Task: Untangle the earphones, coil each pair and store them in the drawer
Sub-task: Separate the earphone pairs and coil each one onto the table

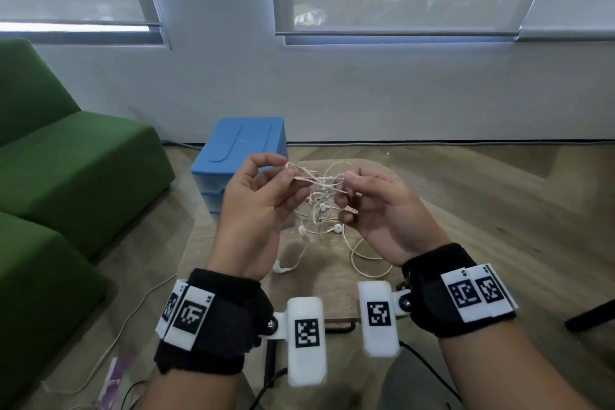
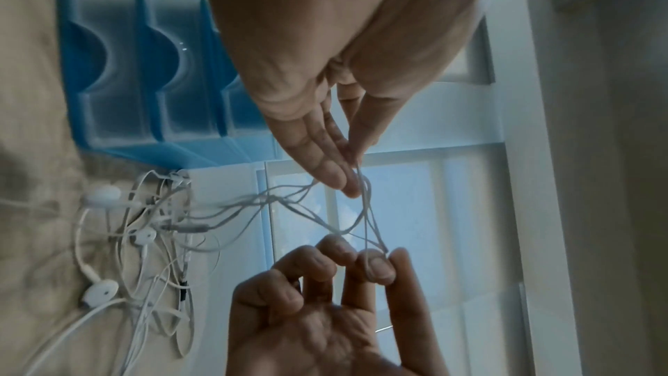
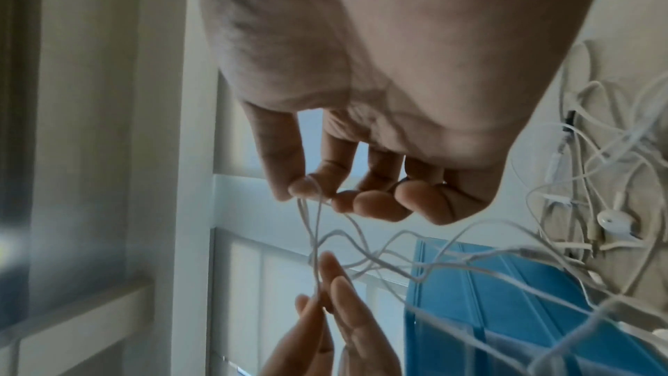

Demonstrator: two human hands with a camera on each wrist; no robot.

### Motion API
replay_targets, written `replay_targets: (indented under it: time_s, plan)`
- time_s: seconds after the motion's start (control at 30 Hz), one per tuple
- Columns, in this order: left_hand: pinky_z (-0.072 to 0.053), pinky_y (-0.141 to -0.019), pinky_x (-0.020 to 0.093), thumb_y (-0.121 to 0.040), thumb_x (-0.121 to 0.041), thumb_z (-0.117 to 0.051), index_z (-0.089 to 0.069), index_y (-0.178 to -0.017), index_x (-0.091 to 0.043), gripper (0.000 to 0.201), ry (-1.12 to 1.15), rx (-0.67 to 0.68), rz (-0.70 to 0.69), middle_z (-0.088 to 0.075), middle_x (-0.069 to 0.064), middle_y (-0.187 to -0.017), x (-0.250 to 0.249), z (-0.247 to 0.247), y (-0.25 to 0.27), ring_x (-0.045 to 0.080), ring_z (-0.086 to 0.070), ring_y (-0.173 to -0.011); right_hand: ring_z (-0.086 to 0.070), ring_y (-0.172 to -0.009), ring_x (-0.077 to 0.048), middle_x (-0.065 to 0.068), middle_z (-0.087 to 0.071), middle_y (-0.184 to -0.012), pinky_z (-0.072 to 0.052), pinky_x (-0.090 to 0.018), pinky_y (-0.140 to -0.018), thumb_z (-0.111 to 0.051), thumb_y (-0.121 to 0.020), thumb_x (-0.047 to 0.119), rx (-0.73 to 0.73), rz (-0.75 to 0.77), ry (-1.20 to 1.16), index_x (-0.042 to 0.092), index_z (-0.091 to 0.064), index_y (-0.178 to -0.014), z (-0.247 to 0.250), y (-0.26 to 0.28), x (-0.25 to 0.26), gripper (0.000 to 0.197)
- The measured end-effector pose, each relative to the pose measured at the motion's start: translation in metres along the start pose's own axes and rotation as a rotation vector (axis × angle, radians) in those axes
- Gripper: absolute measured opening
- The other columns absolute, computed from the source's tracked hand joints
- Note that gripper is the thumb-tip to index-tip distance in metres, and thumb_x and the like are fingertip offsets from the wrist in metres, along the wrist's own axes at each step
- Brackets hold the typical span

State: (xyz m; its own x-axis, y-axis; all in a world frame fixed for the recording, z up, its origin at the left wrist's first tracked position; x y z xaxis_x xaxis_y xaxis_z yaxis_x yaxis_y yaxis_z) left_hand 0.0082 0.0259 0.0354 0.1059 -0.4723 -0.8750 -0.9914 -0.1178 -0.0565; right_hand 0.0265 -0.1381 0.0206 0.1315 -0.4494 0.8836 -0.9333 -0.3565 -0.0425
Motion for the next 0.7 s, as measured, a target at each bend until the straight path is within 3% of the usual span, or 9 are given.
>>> replay_targets:
  time_s: [0.2,0.37,0.53,0.63,0.7]
  plan:
    - [-0.063,-0.081,0.034,-0.104,0.002,-0.047,-0.056,-0.103,-0.014,0.019,0.186,0.061,0.096,-0.068,0.012,-0.088,0.002,0.0,0.004,0.023,-0.072,-0.087,-0.053,-0.082,-0.017,-0.003,-0.061,-0.088,-0.039,-0.028,-0.067,-0.053,-0.095,0.017,-0.025,0.017,-0.225,0.012,-0.054,-0.084,0.007,-0.003,-0.01,0.012]
    - [-0.062,-0.082,0.035,-0.104,0.0,-0.042,-0.058,-0.105,-0.014,0.022,0.228,0.071,0.123,-0.056,0.004,-0.076,0.003,0.0,0.004,0.016,-0.063,-0.073,-0.059,-0.077,-0.015,-0.002,-0.065,-0.087,-0.039,-0.028,-0.067,-0.051,-0.096,0.021,-0.036,0.0,-0.343,0.014,-0.056,-0.085,0.006,-0.004,-0.014,0.014]
    - [-0.057,-0.072,0.027,-0.101,-0.005,-0.053,-0.059,-0.115,-0.016,0.019,0.159,0.066,0.132,-0.053,0.0,-0.068,0.01,0.006,0.007,0.012,-0.058,-0.066,-0.038,-0.06,-0.01,0.004,-0.044,-0.063,-0.035,-0.026,-0.062,-0.048,-0.104,0.019,-0.065,0.007,-0.33,0.015,-0.057,-0.089,0.006,-0.003,-0.013,0.018]
    - [-0.058,-0.076,0.029,-0.084,-0.009,-0.069,-0.059,-0.124,-0.014,0.041,0.09,0.104,0.124,-0.06,0.002,-0.073,0.014,0.004,0.01,0.013,-0.062,-0.07,-0.036,-0.058,-0.01,0.005,-0.037,-0.061,-0.035,-0.026,-0.061,-0.047,-0.106,0.018,-0.063,0.011,-0.276,0.015,-0.06,-0.094,0.004,-0.003,-0.012,0.018]
    - [-0.059,-0.073,0.029,-0.082,-0.006,-0.071,-0.06,-0.123,-0.013,0.043,0.058,0.106,0.109,-0.062,0.004,-0.074,0.013,0.004,0.011,0.017,-0.064,-0.071,-0.037,-0.059,-0.011,0.004,-0.034,-0.061,-0.037,-0.027,-0.063,-0.047,-0.105,0.017,-0.049,0.005,-0.284,0.014,-0.06,-0.095,0.003,-0.001,-0.01,0.017]
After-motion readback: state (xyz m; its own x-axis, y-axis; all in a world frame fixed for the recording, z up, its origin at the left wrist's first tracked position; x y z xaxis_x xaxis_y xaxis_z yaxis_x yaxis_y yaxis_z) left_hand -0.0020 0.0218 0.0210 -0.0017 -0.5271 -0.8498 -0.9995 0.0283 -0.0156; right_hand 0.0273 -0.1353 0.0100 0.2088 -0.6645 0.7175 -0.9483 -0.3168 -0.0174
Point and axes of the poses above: each hand's wrist, its own y-axis away from the middle knuckle, its own z-axis out of the back of the hand, x = y × z, the point moved 7 cm from there along -y, towards the middle knuckle
